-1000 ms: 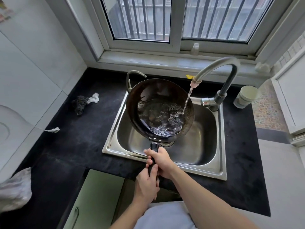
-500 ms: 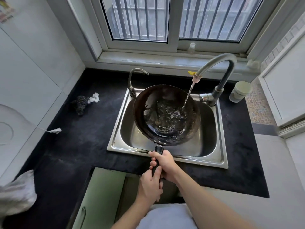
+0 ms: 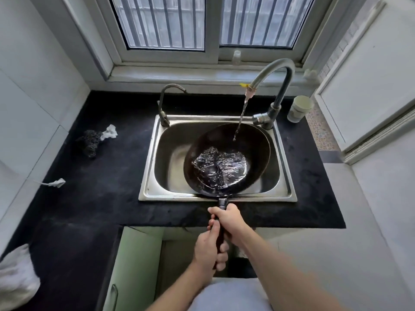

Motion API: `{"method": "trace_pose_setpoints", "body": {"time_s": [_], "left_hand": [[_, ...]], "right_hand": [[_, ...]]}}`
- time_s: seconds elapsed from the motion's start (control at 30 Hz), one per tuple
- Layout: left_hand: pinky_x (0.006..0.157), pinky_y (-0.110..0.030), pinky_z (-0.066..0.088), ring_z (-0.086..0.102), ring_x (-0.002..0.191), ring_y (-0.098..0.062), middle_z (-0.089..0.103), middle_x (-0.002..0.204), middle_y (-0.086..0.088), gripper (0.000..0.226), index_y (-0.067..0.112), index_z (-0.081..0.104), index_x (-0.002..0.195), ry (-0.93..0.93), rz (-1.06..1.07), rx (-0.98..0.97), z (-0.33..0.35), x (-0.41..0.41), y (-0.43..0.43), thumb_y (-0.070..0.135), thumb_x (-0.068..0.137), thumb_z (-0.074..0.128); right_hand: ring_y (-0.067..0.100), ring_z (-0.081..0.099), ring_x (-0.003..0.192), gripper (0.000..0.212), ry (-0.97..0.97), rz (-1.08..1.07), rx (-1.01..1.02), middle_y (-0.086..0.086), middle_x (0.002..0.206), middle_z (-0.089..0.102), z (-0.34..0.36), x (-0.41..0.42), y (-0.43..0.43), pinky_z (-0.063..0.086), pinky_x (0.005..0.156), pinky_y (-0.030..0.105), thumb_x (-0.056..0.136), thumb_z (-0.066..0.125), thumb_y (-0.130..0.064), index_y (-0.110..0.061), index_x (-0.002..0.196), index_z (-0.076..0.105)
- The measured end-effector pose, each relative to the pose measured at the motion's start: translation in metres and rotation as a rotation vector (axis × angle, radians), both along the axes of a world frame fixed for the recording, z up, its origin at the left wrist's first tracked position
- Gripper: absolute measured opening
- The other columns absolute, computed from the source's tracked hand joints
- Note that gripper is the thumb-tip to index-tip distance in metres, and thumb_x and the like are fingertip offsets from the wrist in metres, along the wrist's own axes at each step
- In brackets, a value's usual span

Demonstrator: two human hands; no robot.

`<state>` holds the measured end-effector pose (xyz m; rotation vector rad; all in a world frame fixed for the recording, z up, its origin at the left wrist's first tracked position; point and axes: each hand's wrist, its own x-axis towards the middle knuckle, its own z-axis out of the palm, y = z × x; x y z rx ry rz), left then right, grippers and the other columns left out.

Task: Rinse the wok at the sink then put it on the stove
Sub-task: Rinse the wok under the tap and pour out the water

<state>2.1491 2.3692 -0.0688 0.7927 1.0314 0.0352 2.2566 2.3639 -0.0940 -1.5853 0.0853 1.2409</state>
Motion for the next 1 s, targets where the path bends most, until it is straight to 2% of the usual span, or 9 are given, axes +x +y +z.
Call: {"method": "trace_pose_setpoints", "body": {"time_s": [0.13,0.27,0.47,0.7,0.8,0.9,1.0], "left_hand": [[0.032,-0.016,0.022,0.032,0.033,-0.011,0.043,0.05,-0.002,0.044,0.01,0.052,0.08,-0.026,0.016,-0.052,0.0,-0.003,0.001,0.05,0.096,0.043],[0.034,-0.017,0.025,0.034,0.034,-0.012,0.044,0.051,-0.004,0.045,0.008,0.054,0.084,-0.036,0.011,-0.024,0.001,-0.005,0.003,0.05,0.096,0.042],[0.035,-0.022,0.036,0.041,0.037,-0.014,0.049,0.053,-0.005,0.045,0.004,0.057,0.083,0.005,-0.071,0.229,0.001,-0.008,0.007,0.041,0.1,0.039],[0.038,-0.028,0.039,0.046,0.039,-0.013,0.053,0.053,-0.002,0.039,0.004,0.058,0.085,0.08,-0.093,0.493,-0.004,-0.007,0.014,0.035,0.1,0.04],[0.04,-0.025,0.041,0.05,0.039,-0.008,0.055,0.049,0.002,0.035,0.01,0.058,0.079,0.125,-0.082,0.625,-0.005,-0.002,0.016,0.033,0.1,0.042],[0.043,-0.018,0.041,0.055,0.042,-0.004,0.055,0.047,0.007,0.031,0.021,0.056,0.072,0.175,-0.065,0.759,-0.006,0.002,0.019,0.03,0.099,0.044],[0.045,-0.018,0.042,0.056,0.046,-0.003,0.056,0.052,0.006,0.031,0.022,0.056,0.072,0.224,-0.074,0.83,-0.01,0.001,0.023,0.03,0.099,0.045]], "right_hand": [[0.017,0.055,0.043,0.021,-0.059,0.019,0.018,0.006,0.053,0.054,0.004,-0.002,-0.001,0.055,0.05,0.034,0.091,0.063,-0.001,-0.002,0.074,0.051],[0.017,0.058,0.048,0.024,-0.08,0.049,0.038,0.005,0.054,0.057,0.005,-0.003,0.0,0.056,0.056,0.035,0.092,0.064,-0.005,-0.004,0.069,0.056],[0.013,0.054,0.05,0.018,0.055,0.076,0.137,0.002,0.059,0.055,0.003,-0.001,0.004,0.055,0.058,0.035,0.093,0.064,-0.006,-0.008,0.079,0.053],[0.012,0.044,0.043,0.026,0.156,0.1,0.16,0.001,0.056,0.044,0.005,0.002,0.029,0.049,0.049,0.029,0.093,0.061,0.0,-0.01,0.074,0.046],[0.01,0.042,0.042,0.027,0.165,0.123,0.153,0.0,0.055,0.043,0.009,0.004,0.037,0.047,0.047,0.027,0.095,0.062,-0.004,-0.011,0.074,0.046],[0.009,0.043,0.042,0.023,0.168,0.148,0.126,0.0,0.056,0.044,0.013,0.006,0.045,0.047,0.045,0.027,0.096,0.066,-0.011,-0.008,0.086,0.045],[0.009,0.044,0.042,0.024,0.171,0.158,0.132,0.0,0.056,0.044,0.013,0.006,0.051,0.046,0.045,0.026,0.095,0.068,-0.015,-0.007,0.09,0.046]]}}
